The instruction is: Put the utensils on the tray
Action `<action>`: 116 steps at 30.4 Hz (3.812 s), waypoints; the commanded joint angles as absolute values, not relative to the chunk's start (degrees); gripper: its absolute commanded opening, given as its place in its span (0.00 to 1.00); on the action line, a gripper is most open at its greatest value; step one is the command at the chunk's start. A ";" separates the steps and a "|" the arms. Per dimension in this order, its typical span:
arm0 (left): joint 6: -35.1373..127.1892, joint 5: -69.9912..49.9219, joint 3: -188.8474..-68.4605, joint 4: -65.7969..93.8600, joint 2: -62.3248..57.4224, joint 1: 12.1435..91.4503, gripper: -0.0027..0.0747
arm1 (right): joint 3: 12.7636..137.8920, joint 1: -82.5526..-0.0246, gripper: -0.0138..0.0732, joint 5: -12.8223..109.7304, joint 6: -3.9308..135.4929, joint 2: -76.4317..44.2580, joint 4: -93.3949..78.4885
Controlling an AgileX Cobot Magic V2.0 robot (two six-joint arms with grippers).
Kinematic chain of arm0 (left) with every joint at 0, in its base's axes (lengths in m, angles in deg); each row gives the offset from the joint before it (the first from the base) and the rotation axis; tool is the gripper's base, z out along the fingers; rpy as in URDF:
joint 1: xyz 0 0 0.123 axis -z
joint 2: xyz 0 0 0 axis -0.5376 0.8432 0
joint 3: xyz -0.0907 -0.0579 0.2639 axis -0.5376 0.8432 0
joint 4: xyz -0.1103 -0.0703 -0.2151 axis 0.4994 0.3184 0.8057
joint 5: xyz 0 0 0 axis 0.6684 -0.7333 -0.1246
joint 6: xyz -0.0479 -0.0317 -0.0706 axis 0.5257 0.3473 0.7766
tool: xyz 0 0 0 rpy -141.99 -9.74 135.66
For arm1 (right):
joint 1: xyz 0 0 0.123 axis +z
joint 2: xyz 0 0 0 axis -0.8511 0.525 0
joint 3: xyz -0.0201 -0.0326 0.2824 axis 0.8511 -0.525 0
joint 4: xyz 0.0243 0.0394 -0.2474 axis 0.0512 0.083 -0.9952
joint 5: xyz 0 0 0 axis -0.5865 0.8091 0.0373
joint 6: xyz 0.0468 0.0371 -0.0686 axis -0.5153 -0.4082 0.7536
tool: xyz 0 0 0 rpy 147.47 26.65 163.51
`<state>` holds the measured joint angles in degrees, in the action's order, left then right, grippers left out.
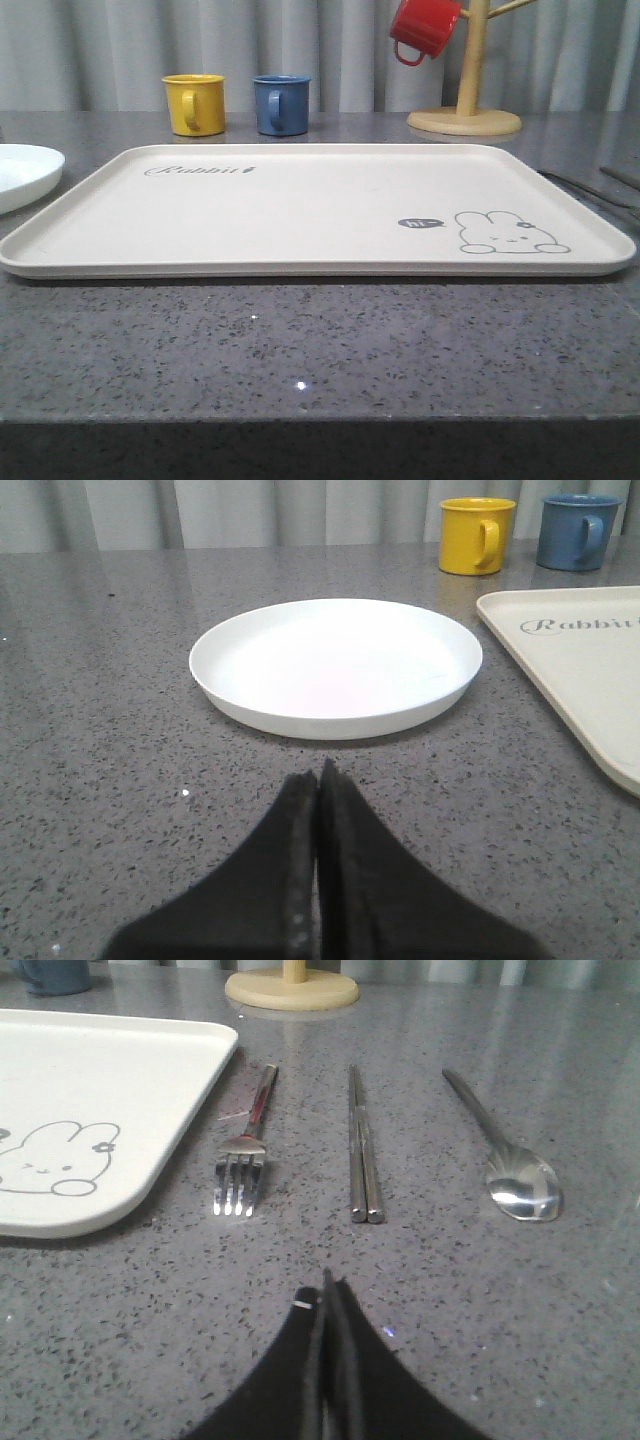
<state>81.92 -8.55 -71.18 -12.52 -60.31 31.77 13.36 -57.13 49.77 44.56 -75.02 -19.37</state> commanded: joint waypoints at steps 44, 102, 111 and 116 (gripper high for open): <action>82.30 -4.84 -100.21 -15.66 -35.78 31.78 0.31 | 46.41 -57.40 0.27 52.94 45.02 -52.88 -18.43; 77.40 -49.07 -138.60 -19.17 26.91 44.90 0.46 | 46.41 -57.40 0.84 52.94 45.02 -52.88 -18.43; 77.16 -48.12 -138.60 -19.17 27.41 44.90 0.22 | 46.41 -57.40 0.84 52.94 45.02 -52.88 -18.43; 77.16 -47.97 -138.60 -19.17 28.35 44.90 0.16 | 46.41 -57.40 0.84 52.94 45.02 -52.88 -18.43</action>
<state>77.10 -49.82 -136.84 -19.12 29.50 44.52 44.31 -57.13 57.41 44.56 -53.67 -18.65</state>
